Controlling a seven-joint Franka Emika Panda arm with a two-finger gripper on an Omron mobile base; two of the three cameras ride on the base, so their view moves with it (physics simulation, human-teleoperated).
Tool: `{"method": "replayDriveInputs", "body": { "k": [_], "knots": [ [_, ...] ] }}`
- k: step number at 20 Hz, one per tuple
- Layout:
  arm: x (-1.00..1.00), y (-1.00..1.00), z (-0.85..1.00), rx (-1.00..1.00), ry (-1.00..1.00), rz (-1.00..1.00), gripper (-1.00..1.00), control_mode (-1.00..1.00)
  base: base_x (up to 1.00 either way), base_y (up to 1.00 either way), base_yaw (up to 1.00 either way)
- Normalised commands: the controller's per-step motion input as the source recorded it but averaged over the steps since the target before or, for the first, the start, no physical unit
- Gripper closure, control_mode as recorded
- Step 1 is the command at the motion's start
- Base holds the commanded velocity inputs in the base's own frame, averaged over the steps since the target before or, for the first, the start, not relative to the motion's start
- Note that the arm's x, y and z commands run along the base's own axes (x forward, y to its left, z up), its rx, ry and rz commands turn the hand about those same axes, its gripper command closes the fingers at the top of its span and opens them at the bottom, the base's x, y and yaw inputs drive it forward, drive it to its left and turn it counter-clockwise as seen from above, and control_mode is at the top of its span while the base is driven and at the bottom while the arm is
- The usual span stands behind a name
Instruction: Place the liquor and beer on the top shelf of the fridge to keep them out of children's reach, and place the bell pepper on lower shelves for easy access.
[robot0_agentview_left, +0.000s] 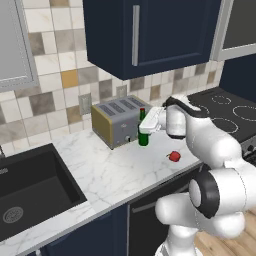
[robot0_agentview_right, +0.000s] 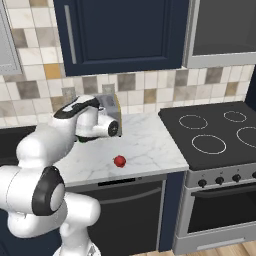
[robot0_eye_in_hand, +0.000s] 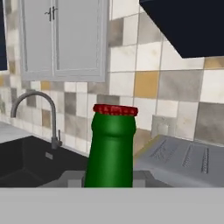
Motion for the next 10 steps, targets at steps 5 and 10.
{"method": "replayDriveInputs", "body": {
  "k": [5,10],
  "knots": [
    [-0.44,-0.66,0.83,-0.11,0.1,-0.15,1.0,-1.0,0.0,0.0,0.0],
    [-0.58,-0.6,0.46,-0.13,0.07,-0.23,1.0,-1.0,0.0,0.0,0.0]
  ]
}}
